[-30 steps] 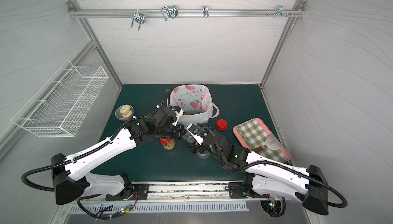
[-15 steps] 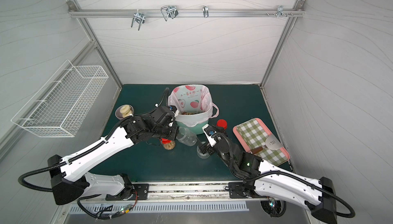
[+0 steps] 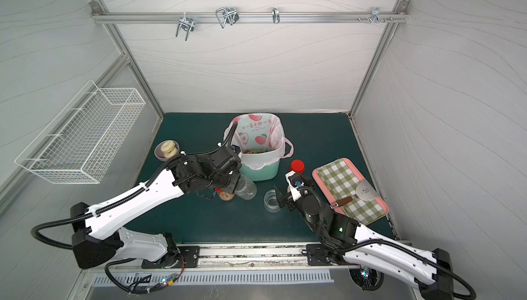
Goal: Empty moldy peanuts from jars
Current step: Place the jar at the center of the board.
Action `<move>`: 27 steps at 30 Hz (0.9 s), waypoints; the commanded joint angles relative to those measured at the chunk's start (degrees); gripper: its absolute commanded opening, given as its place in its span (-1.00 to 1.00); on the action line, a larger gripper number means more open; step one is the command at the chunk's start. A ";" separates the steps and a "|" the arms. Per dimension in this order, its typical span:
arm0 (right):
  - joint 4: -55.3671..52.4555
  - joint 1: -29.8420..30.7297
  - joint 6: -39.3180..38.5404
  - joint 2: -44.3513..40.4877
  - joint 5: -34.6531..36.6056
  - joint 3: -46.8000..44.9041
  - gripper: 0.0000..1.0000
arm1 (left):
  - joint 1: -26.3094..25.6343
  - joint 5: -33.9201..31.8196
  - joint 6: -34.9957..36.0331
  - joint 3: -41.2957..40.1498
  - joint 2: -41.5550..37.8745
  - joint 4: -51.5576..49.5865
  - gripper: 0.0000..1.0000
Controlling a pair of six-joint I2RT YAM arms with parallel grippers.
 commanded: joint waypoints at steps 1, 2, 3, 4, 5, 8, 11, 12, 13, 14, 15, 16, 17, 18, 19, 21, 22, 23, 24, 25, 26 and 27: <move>1.69 -0.70 1.40 -1.00 0.31 -0.47 0.98 | -0.71 -2.68 -0.41 2.66 2.78 -2.07 -1.00; 1.58 -0.87 1.53 -0.97 0.13 -0.47 0.98 | -0.85 -2.09 -0.84 2.87 3.60 -2.09 -1.00; 1.54 -1.09 1.56 -0.97 -0.07 -0.47 0.98 | -0.83 -1.49 -1.06 3.27 4.68 -2.37 -1.00; 1.53 -1.20 1.58 -0.92 -0.17 -0.47 0.98 | -0.87 -0.98 -1.24 3.76 5.66 -2.79 -1.00; 1.39 -1.32 1.74 -0.73 -0.34 -0.40 0.98 | -1.13 -0.94 -1.42 4.22 6.73 -3.26 -1.00; 1.22 -1.87 2.01 -0.25 -0.78 -0.13 0.98 | -1.92 -0.94 -1.61 5.60 9.08 -4.00 -1.00; 1.09 -2.14 2.24 0.08 -1.06 0.05 0.98 | -2.45 -0.70 -1.85 6.35 10.49 -4.23 -1.00; 1.06 -2.15 2.29 0.02 -1.13 0.05 0.98 | -2.52 -0.54 -1.86 6.45 10.94 -4.11 -1.00; 1.04 -2.23 2.37 0.09 -1.14 0.08 0.98 | -2.58 -0.50 -1.95 6.57 11.24 -4.11 -1.00; 1.00 -2.28 2.38 0.02 -1.24 0.05 0.98 | -2.62 -0.54 -2.04 6.65 11.65 -4.08 -1.00; 1.00 -2.35 2.38 -0.07 -1.31 0.05 0.98 | -2.65 -0.60 -2.12 6.73 12.16 -4.11 -1.00; 0.91 -2.33 2.43 -0.12 -1.30 0.05 0.98 | -2.63 -0.77 -2.13 6.71 12.54 -4.09 -1.00; 0.84 -2.37 2.51 -0.23 -1.37 0.05 0.98 | -2.68 -0.97 -2.13 6.85 13.06 -4.11 -1.00; 0.70 -2.41 2.62 -0.41 -1.41 0.06 0.98 | -2.67 -1.19 -2.20 7.01 13.62 -4.27 -1.00; 0.67 -2.43 2.63 -0.45 -1.41 -0.03 0.98 | -2.67 -1.27 -2.28 7.06 14.05 -4.29 -1.00; 0.72 -2.37 2.71 -0.69 -1.41 -0.12 0.98 | -2.63 -1.86 -2.30 7.06 15.04 -3.94 -1.00; 0.72 -2.45 2.78 -0.79 -1.48 -0.12 0.98 | -2.66 -2.12 -2.39 6.99 15.49 -3.85 -1.00; 0.59 -2.50 2.82 -0.90 -1.50 -0.20 0.98 | -2.63 -2.34 -2.48 7.00 16.03 -3.87 -1.00; 0.60 -2.50 2.80 -0.97 -1.46 -0.20 0.98 | -2.71 -2.51 -2.50 7.02 16.69 -3.85 -1.00; 0.64 -2.53 2.81 -0.97 -1.50 -0.29 0.98 | -2.64 -2.60 -2.56 6.94 17.05 -3.81 -1.00; 0.57 -2.48 3.01 -1.06 -1.50 -0.28 0.98 | -2.63 -2.65 -2.57 6.95 17.43 -3.68 -1.00; 0.63 -2.47 2.96 -1.12 -1.50 -0.28 0.98 | -2.70 -2.75 -2.57 6.89 17.80 -3.58 -1.00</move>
